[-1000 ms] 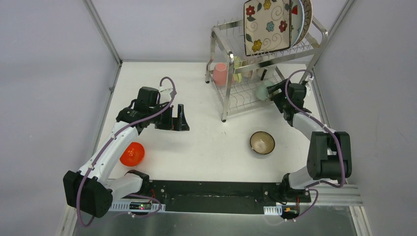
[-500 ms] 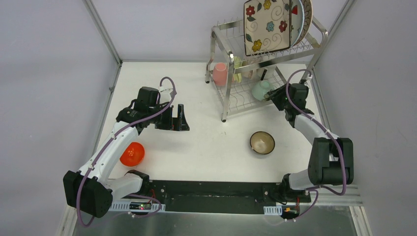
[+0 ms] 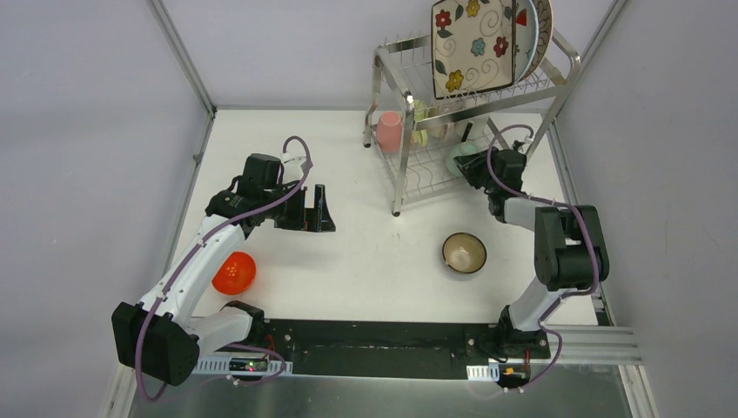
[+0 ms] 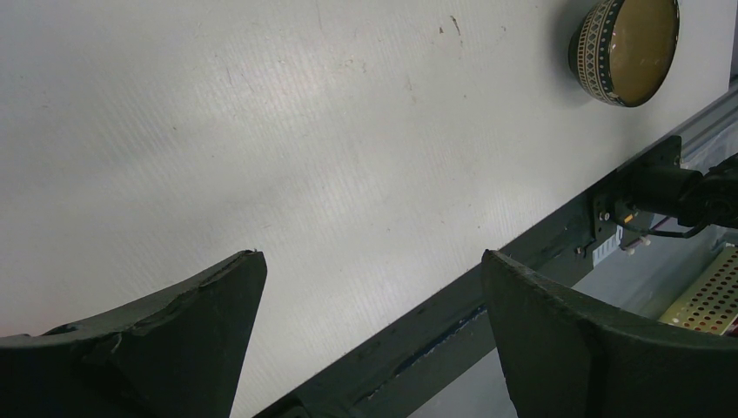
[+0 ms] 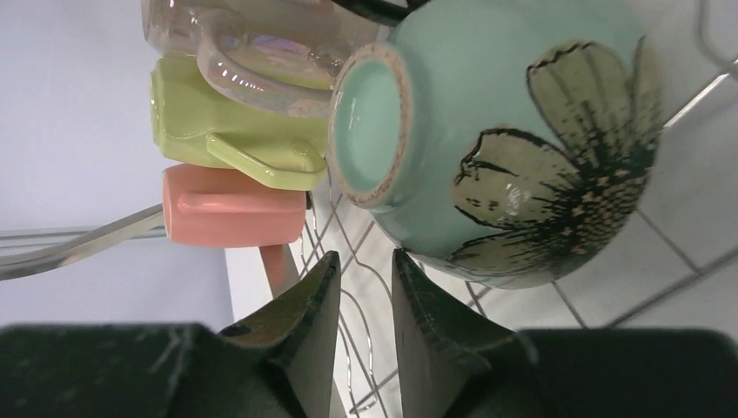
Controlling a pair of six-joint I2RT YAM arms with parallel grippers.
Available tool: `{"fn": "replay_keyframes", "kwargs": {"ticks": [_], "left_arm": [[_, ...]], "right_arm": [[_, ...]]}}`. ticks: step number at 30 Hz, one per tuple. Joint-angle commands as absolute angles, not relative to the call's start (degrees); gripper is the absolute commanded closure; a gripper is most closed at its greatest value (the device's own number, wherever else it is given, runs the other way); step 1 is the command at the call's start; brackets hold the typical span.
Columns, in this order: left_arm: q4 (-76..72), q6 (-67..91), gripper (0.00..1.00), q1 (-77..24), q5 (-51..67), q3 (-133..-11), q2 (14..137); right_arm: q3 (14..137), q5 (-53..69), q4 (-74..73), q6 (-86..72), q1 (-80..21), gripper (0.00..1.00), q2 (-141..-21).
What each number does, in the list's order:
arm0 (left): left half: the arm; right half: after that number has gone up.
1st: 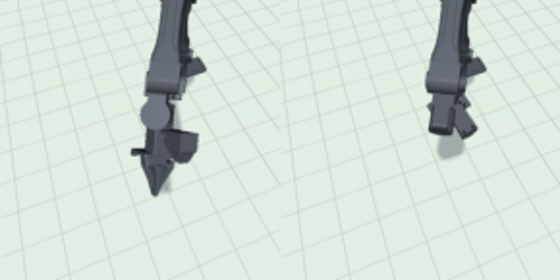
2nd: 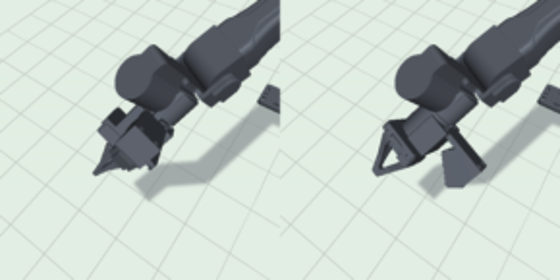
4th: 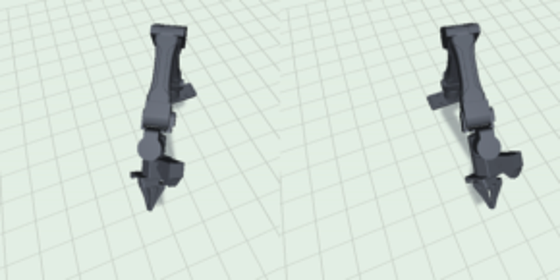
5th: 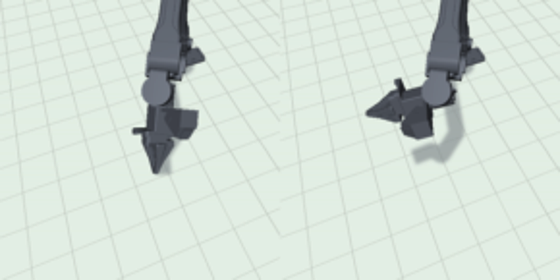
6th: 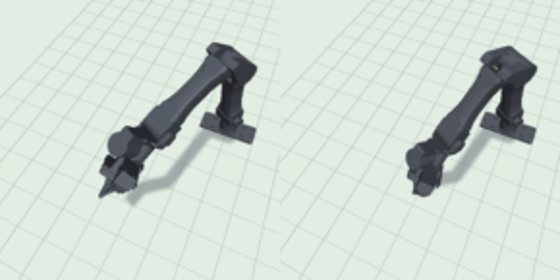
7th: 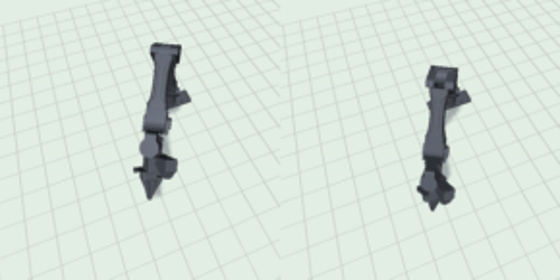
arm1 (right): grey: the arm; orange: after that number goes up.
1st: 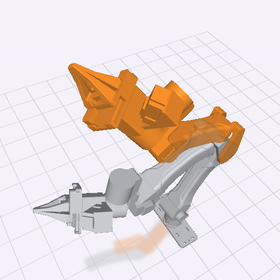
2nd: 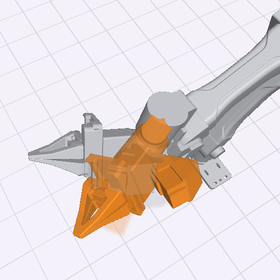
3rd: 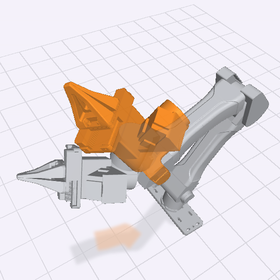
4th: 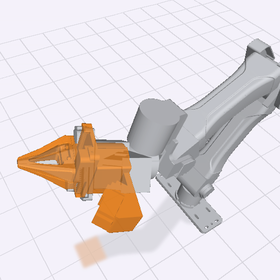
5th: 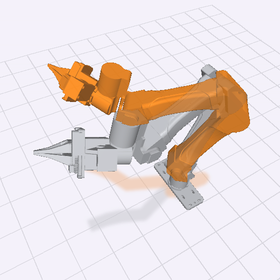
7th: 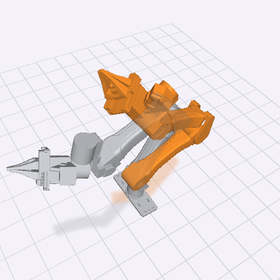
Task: Load the mixed dishes into the dish rack
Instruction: Turn the bowl upside down on the dish rack, then move the bowl to the dish rack.
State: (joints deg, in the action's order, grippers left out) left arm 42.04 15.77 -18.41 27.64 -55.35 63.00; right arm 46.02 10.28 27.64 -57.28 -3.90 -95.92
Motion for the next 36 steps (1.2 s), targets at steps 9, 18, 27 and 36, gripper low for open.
{"fn": "replay_keyframes", "kwargs": {"ticks": [9,18,27,36], "left_arm": [[41.56,15.12,0.01,-18.64,28.74,-55.43,62.95],[41.54,15.12,0.01,-18.67,28.92,-55.28,62.85],[41.51,15.03,0.01,-18.63,28.40,-55.31,62.84],[41.83,14.79,0.01,-18.63,27.04,-55.63,62.68]], "right_arm": [[42.42,-5.26,42.61,-66.97,-6.84,0.72,-99.58],[41.67,-12.90,39.09,-63.82,-5.51,0.70,-98.15],[42.39,-12.02,37.44,-62.94,-3.03,0.69,-96.54],[42.39,-8.05,34.73,-57.12,-3.06,0.64,-90.59]]}}
